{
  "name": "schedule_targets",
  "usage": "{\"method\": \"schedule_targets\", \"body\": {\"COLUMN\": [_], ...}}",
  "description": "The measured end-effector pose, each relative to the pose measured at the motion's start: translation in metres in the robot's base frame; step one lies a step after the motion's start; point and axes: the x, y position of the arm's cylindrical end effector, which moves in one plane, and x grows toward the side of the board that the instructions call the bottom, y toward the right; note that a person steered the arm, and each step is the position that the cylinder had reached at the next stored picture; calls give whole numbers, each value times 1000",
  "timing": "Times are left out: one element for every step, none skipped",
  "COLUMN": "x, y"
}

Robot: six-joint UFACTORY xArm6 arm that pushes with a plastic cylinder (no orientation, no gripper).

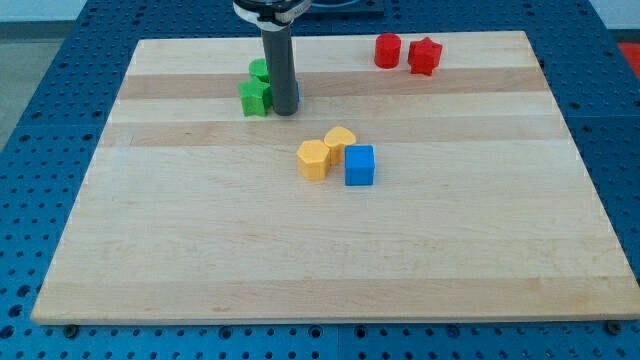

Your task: Push yellow hexagon and blue cube away from the yellow heart

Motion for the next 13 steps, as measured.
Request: {"method": "schedule_targets", "body": {"x": [0,12,85,124,127,124,124,114,92,71,53,37,31], "y": [53,145,198,194,168,121,80,47,19,-5,-23,-33,-40]}}
